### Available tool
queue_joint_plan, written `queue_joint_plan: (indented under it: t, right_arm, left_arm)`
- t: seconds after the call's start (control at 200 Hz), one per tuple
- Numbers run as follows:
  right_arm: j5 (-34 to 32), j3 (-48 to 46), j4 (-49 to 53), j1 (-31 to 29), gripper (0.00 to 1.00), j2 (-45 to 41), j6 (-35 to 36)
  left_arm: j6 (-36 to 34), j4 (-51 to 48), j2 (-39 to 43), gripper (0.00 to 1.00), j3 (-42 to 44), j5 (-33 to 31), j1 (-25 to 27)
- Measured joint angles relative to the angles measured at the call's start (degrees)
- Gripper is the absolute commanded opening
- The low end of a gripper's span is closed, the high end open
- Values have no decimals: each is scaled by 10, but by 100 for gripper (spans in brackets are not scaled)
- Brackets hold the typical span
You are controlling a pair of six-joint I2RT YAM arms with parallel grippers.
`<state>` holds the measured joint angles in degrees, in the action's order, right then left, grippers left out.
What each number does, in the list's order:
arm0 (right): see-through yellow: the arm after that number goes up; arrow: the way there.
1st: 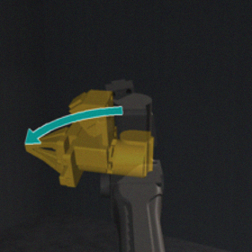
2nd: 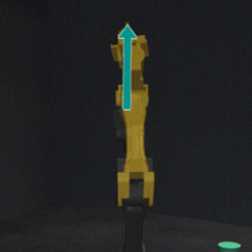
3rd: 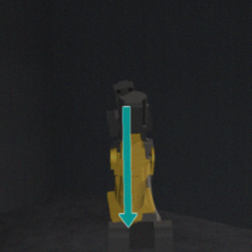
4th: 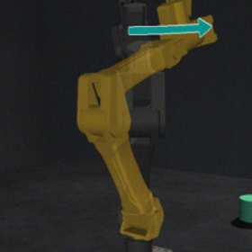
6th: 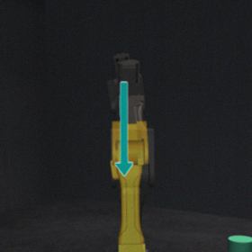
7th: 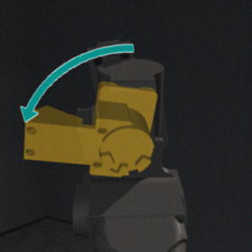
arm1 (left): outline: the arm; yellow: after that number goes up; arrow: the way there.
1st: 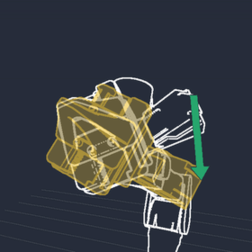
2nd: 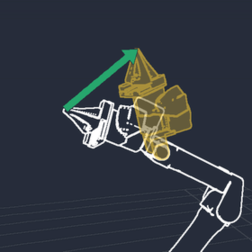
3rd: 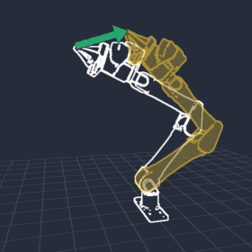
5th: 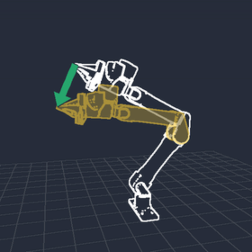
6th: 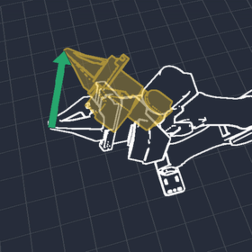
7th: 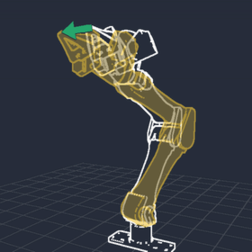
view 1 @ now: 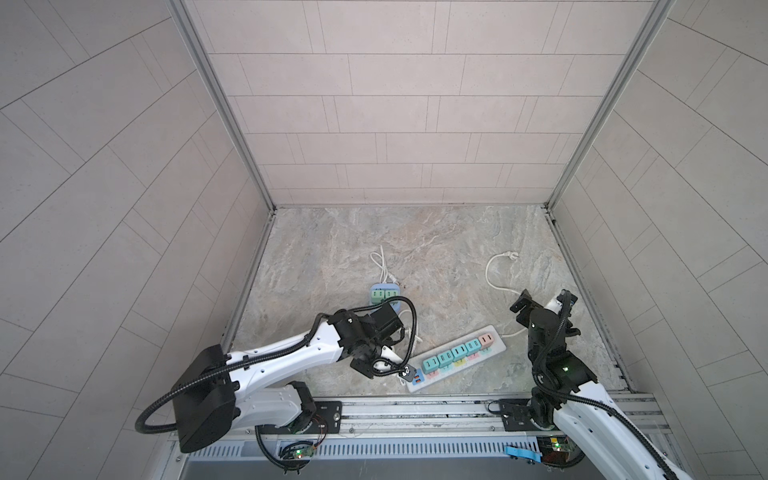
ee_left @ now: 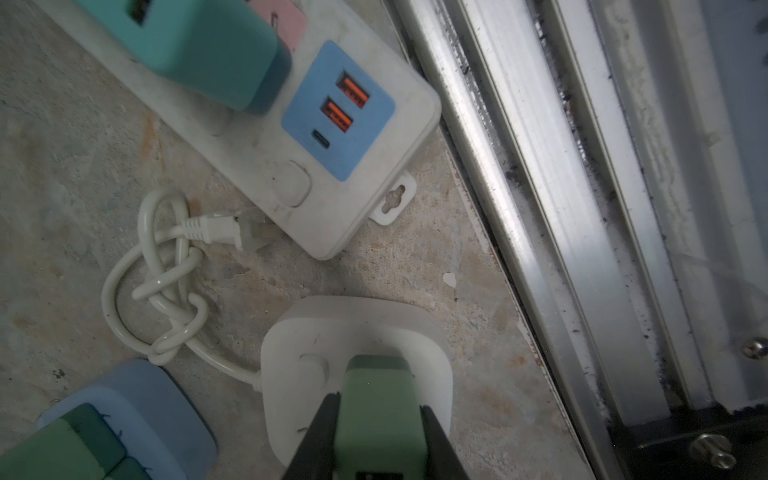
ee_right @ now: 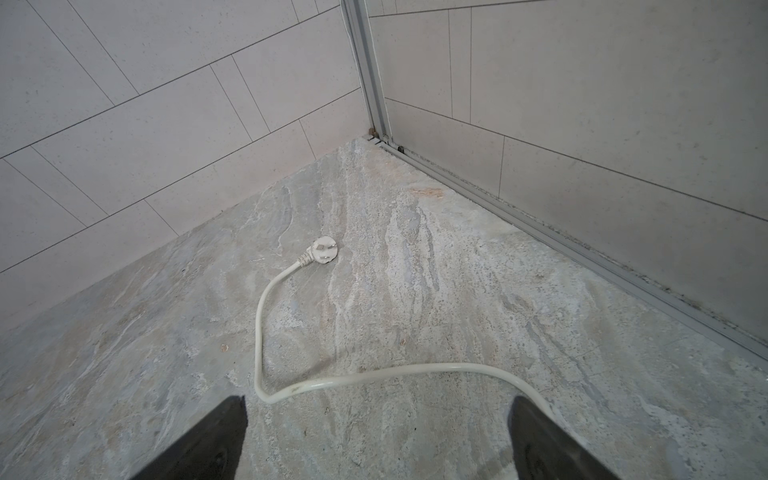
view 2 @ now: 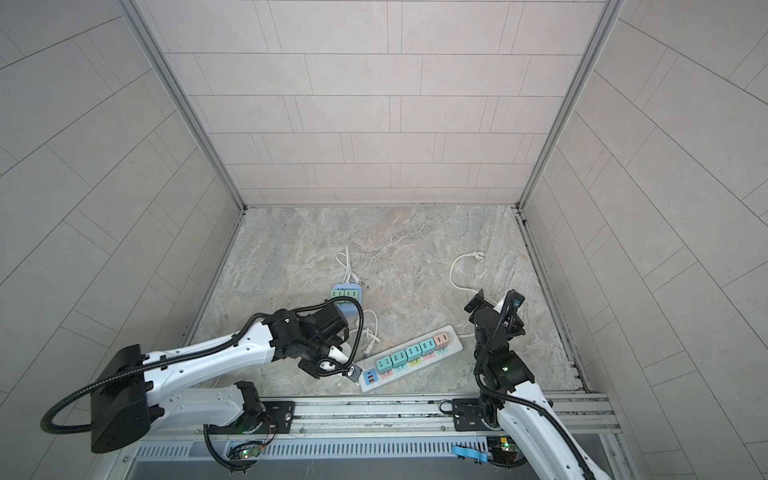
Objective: Insert the plug
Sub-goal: 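Press the green adapter down into the white socket with the left gripper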
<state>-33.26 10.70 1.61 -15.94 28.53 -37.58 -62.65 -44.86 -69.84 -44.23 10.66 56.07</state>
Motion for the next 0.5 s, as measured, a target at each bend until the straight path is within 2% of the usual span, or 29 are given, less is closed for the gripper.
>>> queue_joint_plan:
  t: [0.31,0.5]
  right_arm:
    - [0,0,0,0,100,0,0]
    - [0,0,0,0,100,0,0]
  left_arm:
    - [1,-5,-37,0,-17,2,-1]
    - [-3,20,-15,0,10,10,-21]
